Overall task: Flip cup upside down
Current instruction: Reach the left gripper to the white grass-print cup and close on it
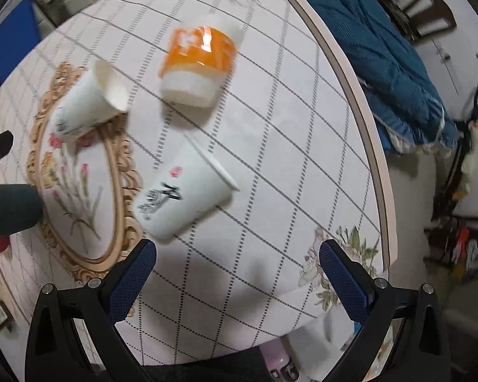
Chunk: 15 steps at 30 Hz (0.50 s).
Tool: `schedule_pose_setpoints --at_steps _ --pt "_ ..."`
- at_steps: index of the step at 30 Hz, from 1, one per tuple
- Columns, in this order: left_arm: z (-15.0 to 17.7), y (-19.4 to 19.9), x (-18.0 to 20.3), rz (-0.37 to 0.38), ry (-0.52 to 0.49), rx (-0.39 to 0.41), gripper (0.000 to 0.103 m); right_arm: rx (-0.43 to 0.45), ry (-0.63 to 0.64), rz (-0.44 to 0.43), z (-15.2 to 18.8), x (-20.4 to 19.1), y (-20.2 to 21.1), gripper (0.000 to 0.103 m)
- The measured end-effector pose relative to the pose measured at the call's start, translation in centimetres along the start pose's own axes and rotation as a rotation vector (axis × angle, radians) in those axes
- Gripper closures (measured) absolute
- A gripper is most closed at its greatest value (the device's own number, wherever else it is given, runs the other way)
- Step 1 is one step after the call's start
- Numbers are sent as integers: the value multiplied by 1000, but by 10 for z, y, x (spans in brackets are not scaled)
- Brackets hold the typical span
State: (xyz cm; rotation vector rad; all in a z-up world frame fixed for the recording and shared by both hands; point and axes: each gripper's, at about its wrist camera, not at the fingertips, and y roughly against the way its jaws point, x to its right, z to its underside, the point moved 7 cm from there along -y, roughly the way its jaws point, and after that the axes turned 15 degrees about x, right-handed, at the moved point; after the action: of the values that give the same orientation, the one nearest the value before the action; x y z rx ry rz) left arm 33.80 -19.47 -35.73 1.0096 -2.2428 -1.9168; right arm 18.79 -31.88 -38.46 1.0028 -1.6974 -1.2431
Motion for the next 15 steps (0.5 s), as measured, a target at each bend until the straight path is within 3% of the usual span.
schedule_pose_setpoints --at_steps 5,15 --pt "-15 -24 22 31 -134 -23 0 -60 -17 71 10 31 -17 0" --pt "-20 -68 58 160 -230 -125 0 -107 -67 87 10 69 -32 0"
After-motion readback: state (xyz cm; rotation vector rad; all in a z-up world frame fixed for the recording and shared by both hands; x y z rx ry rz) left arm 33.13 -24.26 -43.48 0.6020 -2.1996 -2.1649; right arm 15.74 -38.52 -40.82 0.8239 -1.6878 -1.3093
